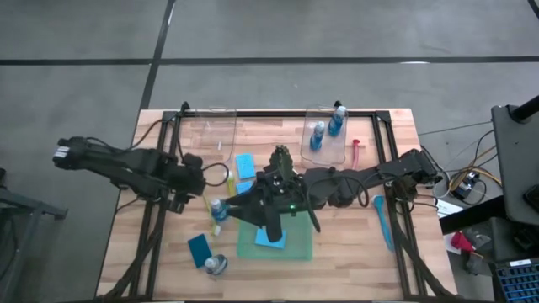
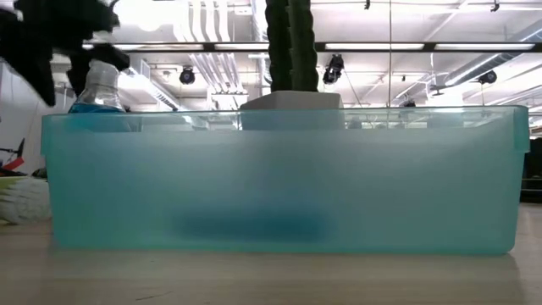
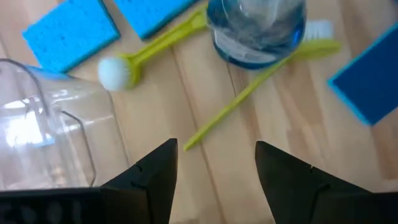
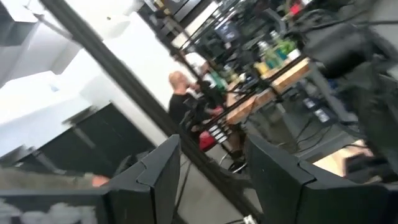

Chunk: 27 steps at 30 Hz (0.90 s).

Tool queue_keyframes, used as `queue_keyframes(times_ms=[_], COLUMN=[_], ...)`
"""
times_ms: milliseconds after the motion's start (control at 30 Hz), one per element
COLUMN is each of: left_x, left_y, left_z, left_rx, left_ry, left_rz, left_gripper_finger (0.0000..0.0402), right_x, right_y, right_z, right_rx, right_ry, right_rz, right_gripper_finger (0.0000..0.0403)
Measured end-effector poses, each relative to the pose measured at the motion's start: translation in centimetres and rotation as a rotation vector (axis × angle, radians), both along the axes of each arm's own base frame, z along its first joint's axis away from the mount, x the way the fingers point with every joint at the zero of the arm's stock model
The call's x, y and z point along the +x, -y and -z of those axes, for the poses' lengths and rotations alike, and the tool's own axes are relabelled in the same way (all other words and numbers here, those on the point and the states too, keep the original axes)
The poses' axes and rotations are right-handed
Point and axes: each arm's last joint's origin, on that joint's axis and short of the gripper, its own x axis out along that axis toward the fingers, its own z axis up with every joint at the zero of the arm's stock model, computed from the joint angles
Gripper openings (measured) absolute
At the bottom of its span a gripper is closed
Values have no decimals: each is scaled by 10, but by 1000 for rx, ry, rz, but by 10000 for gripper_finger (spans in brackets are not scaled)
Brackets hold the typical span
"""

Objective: Pick & Place Kitchen Sink Supplies
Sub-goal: Put the left green dish brush into the left transparent bin

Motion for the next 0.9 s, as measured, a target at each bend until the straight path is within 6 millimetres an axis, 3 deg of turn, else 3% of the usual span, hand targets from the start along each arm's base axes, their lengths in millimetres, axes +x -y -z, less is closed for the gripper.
queue_keyframes(times_ms=[233, 367, 467, 900], left_x=[5, 15, 17, 46], left_y=[2, 2, 3, 12], left_z=[39, 38, 46, 65], left_rx=[-9, 11, 20, -96], left_ry=[-10, 27, -39, -96], left_rz=[47, 54, 55, 108], left_gripper_finger=[206, 206, 206, 206], right_x=[-6, -9, -11, -12], right_y=[0, 1, 1, 0], right_z=[-7, -11, -13, -13], right_rx=[-4, -8, -17, -57], right_ry=[19, 28, 38, 45], right_rz=[-66, -66, -83, -86], right_gripper_finger=[165, 159, 154, 155])
